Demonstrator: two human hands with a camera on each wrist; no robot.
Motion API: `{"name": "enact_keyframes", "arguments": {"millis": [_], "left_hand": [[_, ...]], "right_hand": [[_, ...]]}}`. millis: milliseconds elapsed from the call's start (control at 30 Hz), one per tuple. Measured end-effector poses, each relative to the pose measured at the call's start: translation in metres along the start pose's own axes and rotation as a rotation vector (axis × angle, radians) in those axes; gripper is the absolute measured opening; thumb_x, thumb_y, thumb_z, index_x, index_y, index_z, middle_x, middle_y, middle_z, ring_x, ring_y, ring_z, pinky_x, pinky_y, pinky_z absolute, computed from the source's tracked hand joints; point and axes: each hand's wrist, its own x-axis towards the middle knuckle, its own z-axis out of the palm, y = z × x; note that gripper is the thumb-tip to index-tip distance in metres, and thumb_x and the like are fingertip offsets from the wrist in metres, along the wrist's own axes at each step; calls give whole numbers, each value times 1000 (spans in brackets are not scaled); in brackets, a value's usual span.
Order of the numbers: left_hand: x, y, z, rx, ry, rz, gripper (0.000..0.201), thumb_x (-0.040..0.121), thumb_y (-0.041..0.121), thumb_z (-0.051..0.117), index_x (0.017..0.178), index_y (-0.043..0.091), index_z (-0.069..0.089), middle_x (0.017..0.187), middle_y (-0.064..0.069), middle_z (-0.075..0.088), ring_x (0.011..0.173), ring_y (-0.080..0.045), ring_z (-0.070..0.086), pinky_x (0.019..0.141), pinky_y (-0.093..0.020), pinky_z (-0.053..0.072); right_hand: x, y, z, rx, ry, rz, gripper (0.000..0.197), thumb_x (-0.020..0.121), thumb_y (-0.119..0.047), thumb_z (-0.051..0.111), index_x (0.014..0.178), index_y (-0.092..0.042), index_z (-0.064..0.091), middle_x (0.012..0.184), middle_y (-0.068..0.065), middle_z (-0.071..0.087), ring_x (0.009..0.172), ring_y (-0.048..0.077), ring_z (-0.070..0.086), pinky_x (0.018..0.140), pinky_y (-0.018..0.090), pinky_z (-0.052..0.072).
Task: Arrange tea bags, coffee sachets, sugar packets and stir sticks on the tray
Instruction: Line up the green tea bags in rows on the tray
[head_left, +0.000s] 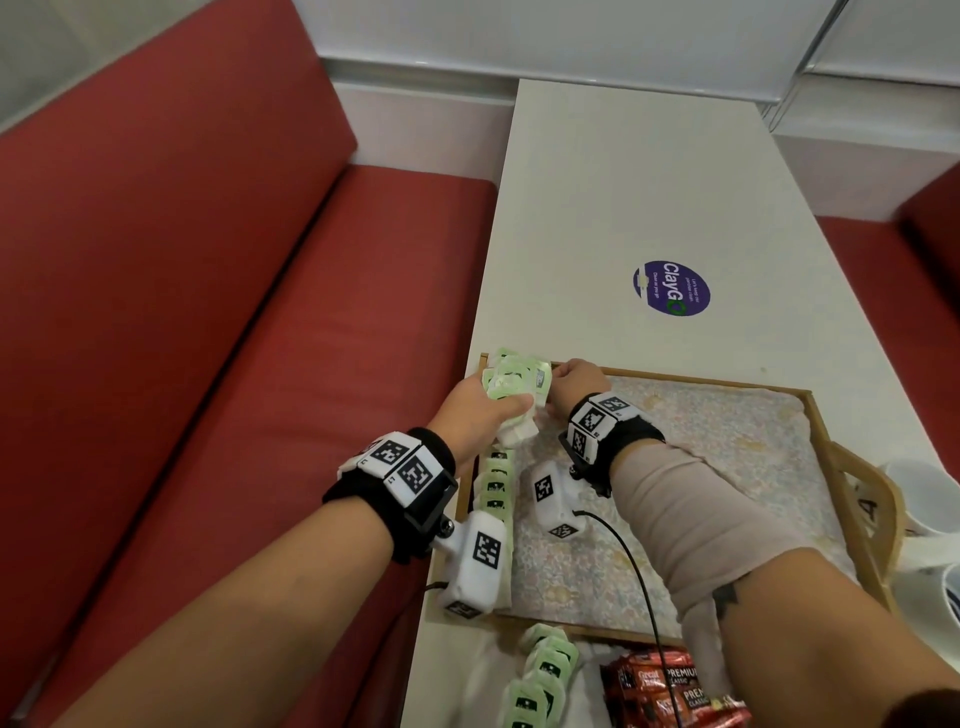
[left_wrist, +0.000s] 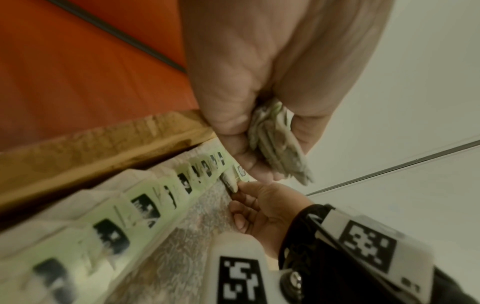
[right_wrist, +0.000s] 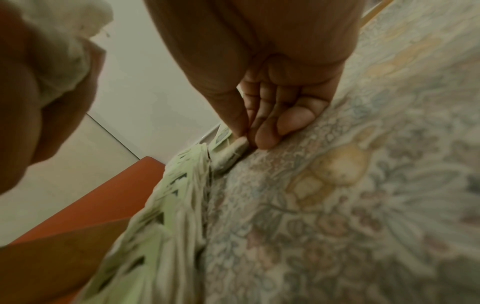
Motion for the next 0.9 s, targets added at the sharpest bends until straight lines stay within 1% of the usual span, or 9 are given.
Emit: {"name": "enact_keyframes", "arguments": {"millis": [100,233,367,467,533,600,667,800,900], "left_hand": [[1,-1,-3,-5,16,12,27,91,1,56,117,8,58,116,-16,65,93,-21,63,80,-33,53],[1,-2,-8,-38,80,33,27,91,0,57,117,7,59,117,-18,65,97,-26,63,93,-45,51],[0,-4,-11,-45,115,26,29,90,0,58,118,5,58,117,-19,65,102,-30,63,95,-50,50],[-1,-4,-14,-50,111,42,25,91,-1,56,114,7,59,115,-18,65,99,-27,63,92,-45,50],[-2,-4,-16,-63,112,50,22,91,-2,55,109,10,60,111,-16,65,95,-25,63,87,-41,51],[-2,-4,-18,-73,113,52,19,91,-2,55,104,11,60,109,-17,65,92,-23,63,85,-40,52],[-3,-4,-20,-78,121,48,20,91,-1,56,108,10,60,110,-15,65,90,-21,64,84,-38,53],[-2,-4,-22,-83,129,41,30,91,0,56,120,4,57,114,-16,65,90,-19,65,78,-32,54],[-2,-5,-22,-71,126,41,29,91,1,56,120,6,57,116,-16,65,92,-20,65,79,-32,54]], "right_hand": [[-3,-1,-2,-15,-12,4,14,84,-18,58,71,-18,51,87,8,64,82,27,61,67,32,50],[-1,1,1,12,-14,8,24,80,-15,59,60,-18,47,78,8,61,74,25,57,65,30,45],[2,2,2,-5,-8,-4,30,83,-17,57,55,-17,45,74,10,58,71,24,54,65,30,43],[0,-2,-1,-82,-42,-20,10,85,-11,55,77,-6,59,96,19,65,90,34,61,76,35,48],[4,-2,-1,-82,-65,-12,26,86,-6,57,112,-1,56,110,22,62,103,37,58,82,36,46],[6,0,-1,-61,-70,-18,38,87,-5,55,125,-2,48,112,22,60,102,37,58,83,37,47],[11,2,2,-25,-83,-2,38,90,-9,50,128,-3,48,112,22,61,102,36,60,86,39,50],[14,0,7,170,-61,35,46,91,-37,34,116,-5,56,115,25,61,107,41,60,93,50,50],[14,1,8,239,-65,97,50,89,-42,35,117,-6,57,119,23,61,109,38,60,93,46,51]]}}
